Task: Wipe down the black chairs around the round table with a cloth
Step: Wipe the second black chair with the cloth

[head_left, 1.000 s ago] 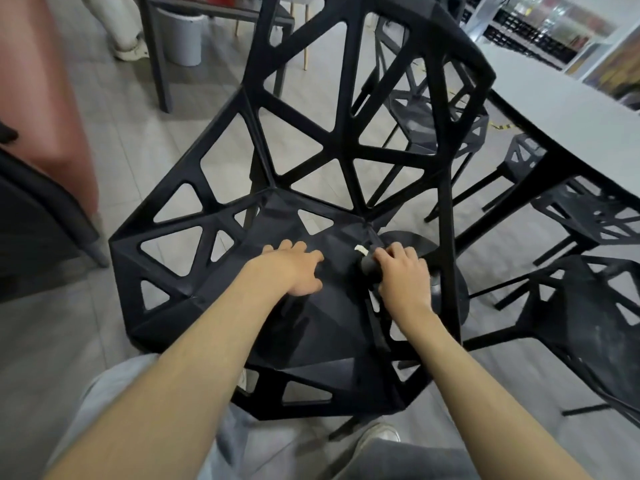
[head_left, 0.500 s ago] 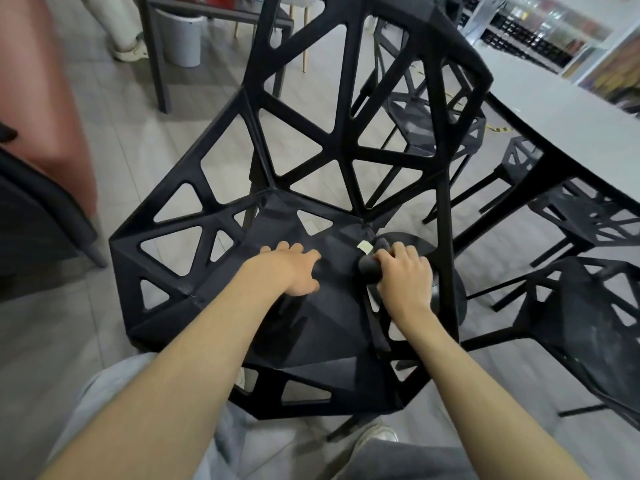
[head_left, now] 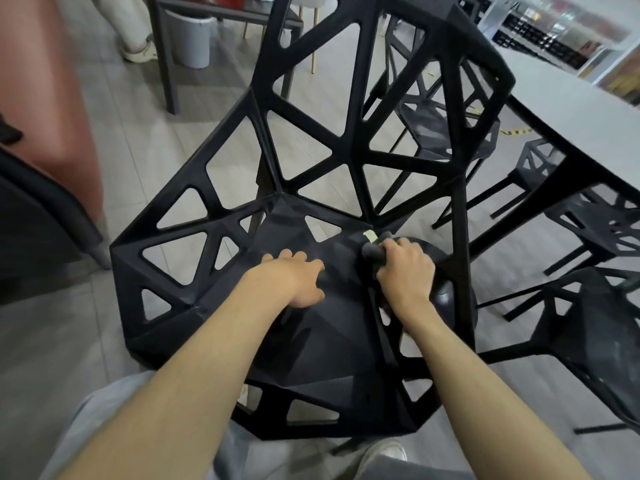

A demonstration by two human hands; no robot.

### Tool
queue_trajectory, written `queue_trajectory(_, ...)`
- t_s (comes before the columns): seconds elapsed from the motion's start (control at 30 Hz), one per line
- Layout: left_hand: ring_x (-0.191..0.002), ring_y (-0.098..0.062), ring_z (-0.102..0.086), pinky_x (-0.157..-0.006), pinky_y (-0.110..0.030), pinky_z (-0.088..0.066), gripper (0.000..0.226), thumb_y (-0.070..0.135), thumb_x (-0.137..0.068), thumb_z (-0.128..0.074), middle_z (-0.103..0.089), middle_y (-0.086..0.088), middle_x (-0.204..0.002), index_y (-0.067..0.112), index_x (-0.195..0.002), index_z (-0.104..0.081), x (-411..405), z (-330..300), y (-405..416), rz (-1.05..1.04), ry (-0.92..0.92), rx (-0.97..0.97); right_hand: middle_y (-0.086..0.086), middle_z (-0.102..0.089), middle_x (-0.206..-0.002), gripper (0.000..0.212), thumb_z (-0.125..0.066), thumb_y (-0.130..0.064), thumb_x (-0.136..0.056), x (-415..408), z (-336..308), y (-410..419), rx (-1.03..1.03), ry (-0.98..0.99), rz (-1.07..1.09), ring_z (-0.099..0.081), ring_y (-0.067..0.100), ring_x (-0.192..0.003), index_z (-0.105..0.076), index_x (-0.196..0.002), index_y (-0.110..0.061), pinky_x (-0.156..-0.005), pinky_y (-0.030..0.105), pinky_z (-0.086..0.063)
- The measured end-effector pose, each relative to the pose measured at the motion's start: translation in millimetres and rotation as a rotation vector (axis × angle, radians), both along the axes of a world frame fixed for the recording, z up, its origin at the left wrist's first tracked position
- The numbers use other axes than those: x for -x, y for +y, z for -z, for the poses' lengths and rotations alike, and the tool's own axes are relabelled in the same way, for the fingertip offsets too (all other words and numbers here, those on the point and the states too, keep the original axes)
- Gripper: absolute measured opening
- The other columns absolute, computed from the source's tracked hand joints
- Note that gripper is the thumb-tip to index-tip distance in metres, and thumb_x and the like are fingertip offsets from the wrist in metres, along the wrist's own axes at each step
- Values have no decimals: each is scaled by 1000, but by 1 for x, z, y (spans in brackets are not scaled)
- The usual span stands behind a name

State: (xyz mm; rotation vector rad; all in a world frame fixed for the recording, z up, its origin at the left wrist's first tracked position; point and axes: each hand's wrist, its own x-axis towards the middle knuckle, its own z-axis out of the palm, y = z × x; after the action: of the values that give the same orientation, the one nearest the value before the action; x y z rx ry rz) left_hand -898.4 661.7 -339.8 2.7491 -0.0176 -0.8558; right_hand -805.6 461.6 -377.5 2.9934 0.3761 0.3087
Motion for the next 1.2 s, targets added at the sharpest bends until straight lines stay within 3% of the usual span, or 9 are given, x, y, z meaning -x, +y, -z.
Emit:
queue_trajectory(0.17,-152,-31,-23,-121,-52,-23,61,47,-107,-44,-30,-6,-164,31,-162,-25,-4,2,3,-21,15,-1,10,-65,-105,28,-64,-8,-81,-42,4,30,-28,19,-24,-61,35,-101,-69,-107,-14,-73,41,-43)
queue_trajectory(0.3,-151,-30,-24,-119,-51,-25,59,46,-107,-44,-31,-5,-163,30,-162,-27,-5,0,4,-34,18,-2,4,-64,-118,31,-65,-13,-86,-18,0,12,145,84,-44,-54,32,-114,-69,-116,-19,-84,43,-45)
queue_trajectory(0.43,-151,-30,-24,-119,-49,-25,59,45,-107,-45,-32,-5,-163,30,-161,-28,-2,-2,2,-31,11,16,-1,-61,-118,23,-63,-18,-90,18,-7,-6,303,148,5,-53,29,-113,-67,-113,-22,-81,38,-45)
queue_trajectory(0.6,-151,-30,-24,-119,-50,-24,60,45,-107,-45,-31,-6,-163,29,-162,-27,-1,-1,2,-25,8,5,1,-62,-114,30,-69,-21,-84,3,-7,-8,153,119,-36,-55,30,-109,-68,-114,-21,-78,40,-45)
queue_trajectory(0.83,-151,-31,-24,-119,-51,-24,59,46,-107,-44,-31,-6,-163,28,-162,-28,-10,5,-1,-13,29,-18,4,-67,-109,34,-60,-2,-83,-52,17,25,7,10,-94,-58,33,-101,-72,-112,-17,-79,45,-43)
queue_trajectory(1.03,-151,-31,-24,-117,-50,-27,60,45,-107,-44,-31,-7,-163,27,-162,-27,-12,8,-4,0,32,-66,-3,-63,-125,36,-59,-13,-93,-13,6,-8,129,147,-152,-49,27,-119,-67,-125,-29,-86,42,-41)
queue_trajectory(1.2,-151,-32,-26,-118,-52,-27,61,47,-107,-46,-31,-7,-163,28,-162,-28,-4,11,-8,9,9,-92,-3,-64,-123,37,-63,-11,-87,66,-6,-31,147,182,-207,-52,28,-115,-69,-119,-28,-90,43,-43)
